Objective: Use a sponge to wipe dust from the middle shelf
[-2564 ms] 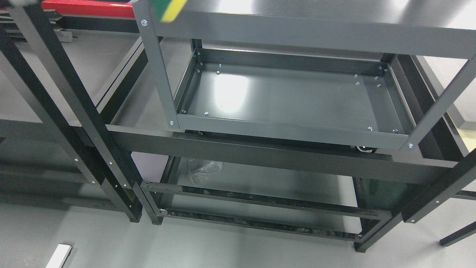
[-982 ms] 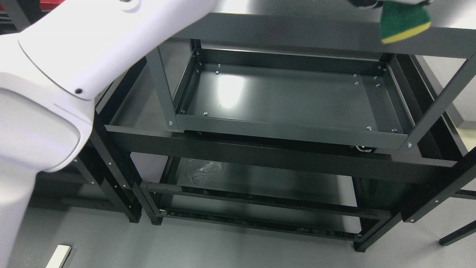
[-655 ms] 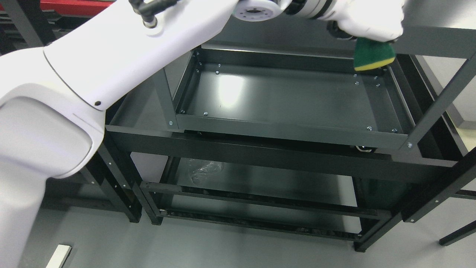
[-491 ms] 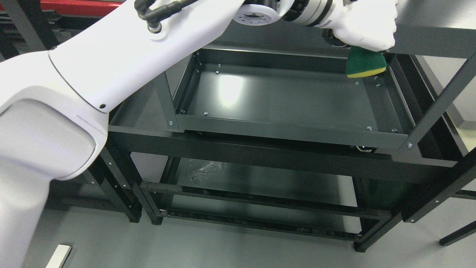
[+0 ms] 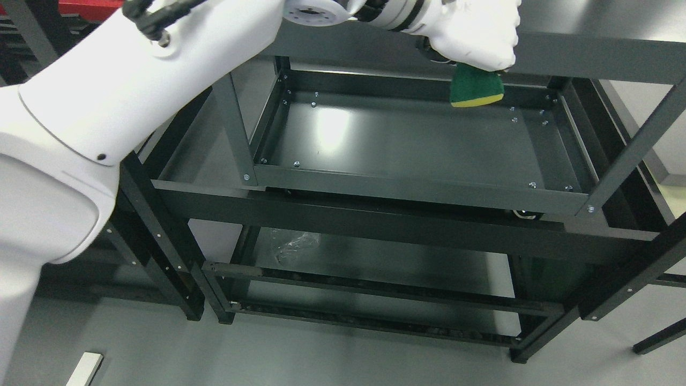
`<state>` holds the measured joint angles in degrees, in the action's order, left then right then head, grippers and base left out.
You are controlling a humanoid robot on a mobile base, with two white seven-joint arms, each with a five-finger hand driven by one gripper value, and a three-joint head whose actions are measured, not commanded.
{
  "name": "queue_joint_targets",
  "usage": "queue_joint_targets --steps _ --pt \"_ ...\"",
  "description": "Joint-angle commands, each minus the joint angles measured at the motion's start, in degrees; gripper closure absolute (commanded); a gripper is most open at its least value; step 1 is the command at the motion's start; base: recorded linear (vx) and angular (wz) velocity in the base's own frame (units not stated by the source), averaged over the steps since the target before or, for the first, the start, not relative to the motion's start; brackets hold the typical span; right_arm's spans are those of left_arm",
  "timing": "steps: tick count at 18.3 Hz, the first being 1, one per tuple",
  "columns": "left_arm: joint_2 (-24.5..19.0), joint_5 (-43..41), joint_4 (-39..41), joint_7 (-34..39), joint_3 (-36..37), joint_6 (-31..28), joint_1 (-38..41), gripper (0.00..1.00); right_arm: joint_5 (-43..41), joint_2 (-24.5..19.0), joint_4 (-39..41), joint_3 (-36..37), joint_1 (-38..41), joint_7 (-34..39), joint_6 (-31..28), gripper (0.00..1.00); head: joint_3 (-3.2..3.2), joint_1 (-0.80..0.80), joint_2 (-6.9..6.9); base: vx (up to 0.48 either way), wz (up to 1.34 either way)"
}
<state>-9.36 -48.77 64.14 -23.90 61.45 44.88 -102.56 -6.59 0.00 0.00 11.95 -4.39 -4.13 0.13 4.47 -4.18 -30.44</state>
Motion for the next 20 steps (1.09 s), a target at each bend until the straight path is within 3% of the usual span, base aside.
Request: queue_joint_targets --steps 1,6,16,18,20 --pt "-14.9 3.8 14.9 -4.2 -11.7 0.1 3.0 0.96 0.0 1.0 1.0 0.0 0.0 -0.1 -4.2 0.00 0.00 0.00 0.00 0.000 0.00" --pt "-28.1 8.2 19.4 -6.0 -15.5 0.1 8.3 0.96 0.0 1.0 1.0 0.0 0.0 0.0 -4.2 0.00 0.00 0.00 0.00 0.000 0.00" --pt "-49.3 13.7 20.4 -5.9 -25.3 0.1 18.3 0.96 0.0 1.0 1.0 0.0 0.0 0.0 -4.2 0.00 0.00 0.00 0.00 0.000 0.00" --pt "-50.8 14.6 20.4 -5.8 -30.1 0.1 23.0 0.96 0.0 1.0 1.0 0.0 0.0 0.0 -4.2 0.00 0.00 0.00 0.00 0.000 0.00" --pt "-48.7 19.4 20.5 -5.8 -34.5 0.1 26.7 0.96 0.0 1.0 1.0 0.0 0.0 -0.1 -4.2 0.00 0.00 0.00 0.00 0.000 0.00"
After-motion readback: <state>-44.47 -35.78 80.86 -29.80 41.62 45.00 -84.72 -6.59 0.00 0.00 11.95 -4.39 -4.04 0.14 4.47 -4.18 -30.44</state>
